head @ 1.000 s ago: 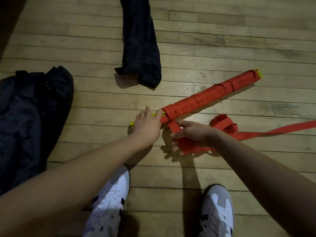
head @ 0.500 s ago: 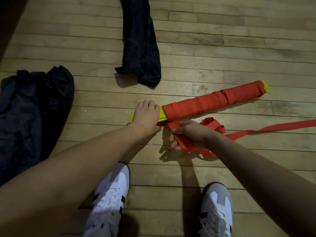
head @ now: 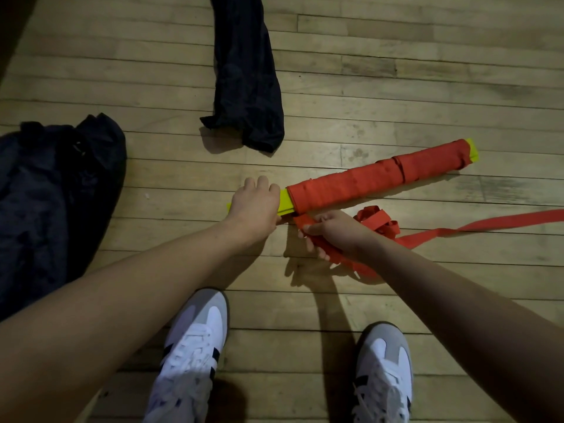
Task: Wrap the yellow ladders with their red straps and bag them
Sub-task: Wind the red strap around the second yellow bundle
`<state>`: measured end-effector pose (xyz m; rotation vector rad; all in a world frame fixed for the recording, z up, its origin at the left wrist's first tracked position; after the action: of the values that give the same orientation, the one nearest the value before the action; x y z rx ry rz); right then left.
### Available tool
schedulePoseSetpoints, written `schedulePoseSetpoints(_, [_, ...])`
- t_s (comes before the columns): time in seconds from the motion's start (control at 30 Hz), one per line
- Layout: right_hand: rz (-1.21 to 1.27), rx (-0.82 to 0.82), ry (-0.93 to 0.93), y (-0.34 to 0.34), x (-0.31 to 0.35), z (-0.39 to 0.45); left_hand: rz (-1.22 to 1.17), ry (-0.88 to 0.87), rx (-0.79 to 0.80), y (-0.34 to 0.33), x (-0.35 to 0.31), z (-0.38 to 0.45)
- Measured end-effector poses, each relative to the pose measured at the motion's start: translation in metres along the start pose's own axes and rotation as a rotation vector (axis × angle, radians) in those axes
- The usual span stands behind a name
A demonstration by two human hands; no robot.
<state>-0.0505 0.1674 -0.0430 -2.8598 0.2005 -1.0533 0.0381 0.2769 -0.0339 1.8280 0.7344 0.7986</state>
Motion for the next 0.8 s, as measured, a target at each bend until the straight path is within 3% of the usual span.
schedulePoseSetpoints(0.17, [0.004,-0.013,0.008,-0.001,0.007,0.006,0.025,0.025,-0.007,0.005,0.007,0.011])
schedulePoseSetpoints(0.37, [0.033,0.125,0.027,-0.011,0.017,0.005,0.132,0.082,-0.063,0.006,0.005,0.019])
schedulePoseSetpoints(0.47, [0.09,0.171,0.019,-0.008,0.015,0.007,0.246,0.026,-0.058,-0.003,-0.004,0.017])
schedulePoseSetpoints(0.57, [0.148,0.188,-0.069,-0.001,0.007,0.004,0.277,-0.05,-0.161,-0.006,-0.008,0.008])
schedulePoseSetpoints(0.67, [0.149,0.181,-0.119,0.0,0.0,0.0,0.212,-0.165,-0.225,-0.02,-0.012,-0.009])
schedulePoseSetpoints(0.8, [0.118,0.187,-0.137,0.0,-0.006,-0.003,0.092,-0.167,-0.229,-0.026,-0.013,-0.026])
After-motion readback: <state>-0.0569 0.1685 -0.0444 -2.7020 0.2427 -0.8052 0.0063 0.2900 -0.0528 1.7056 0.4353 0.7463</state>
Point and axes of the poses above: each hand's wrist, its own z-axis towards the middle knuckle, its own y-axis out of the back of the hand, x = y × z, the point moved 6 cm from there along z, towards the middle knuckle, and after that the axes turned 13 degrees about z, right-handed, at the moved point
